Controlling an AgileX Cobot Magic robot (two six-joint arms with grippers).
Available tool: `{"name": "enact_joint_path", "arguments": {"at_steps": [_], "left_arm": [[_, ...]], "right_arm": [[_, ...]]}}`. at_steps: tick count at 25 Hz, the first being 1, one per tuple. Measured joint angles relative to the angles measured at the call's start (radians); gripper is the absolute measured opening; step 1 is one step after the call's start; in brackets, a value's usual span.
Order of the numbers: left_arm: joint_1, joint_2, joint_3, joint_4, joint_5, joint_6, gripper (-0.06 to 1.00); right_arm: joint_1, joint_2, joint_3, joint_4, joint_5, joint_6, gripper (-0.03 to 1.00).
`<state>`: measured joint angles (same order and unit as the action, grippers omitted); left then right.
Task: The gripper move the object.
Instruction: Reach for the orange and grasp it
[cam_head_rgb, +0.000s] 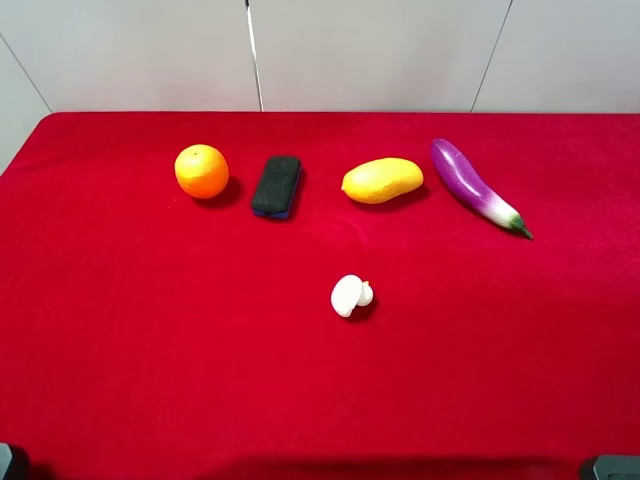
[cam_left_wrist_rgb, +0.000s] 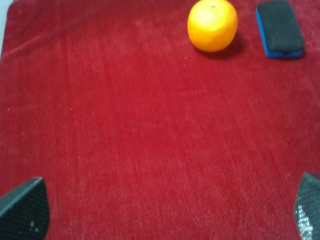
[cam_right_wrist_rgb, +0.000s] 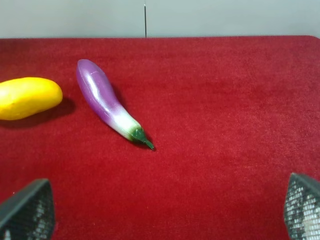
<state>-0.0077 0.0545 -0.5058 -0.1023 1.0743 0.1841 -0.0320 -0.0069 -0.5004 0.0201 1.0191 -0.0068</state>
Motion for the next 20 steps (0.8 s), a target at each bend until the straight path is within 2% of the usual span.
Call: {"name": "enact_joint_path", "arguments": {"at_steps": [20], "left_arm": [[0.000,0.559,-0.235,-0.024,-0.001,-0.002,0.97]], "right_arm": [[0.000,0.000,0.000,0.000,0.000,0.000,0.69]]}}
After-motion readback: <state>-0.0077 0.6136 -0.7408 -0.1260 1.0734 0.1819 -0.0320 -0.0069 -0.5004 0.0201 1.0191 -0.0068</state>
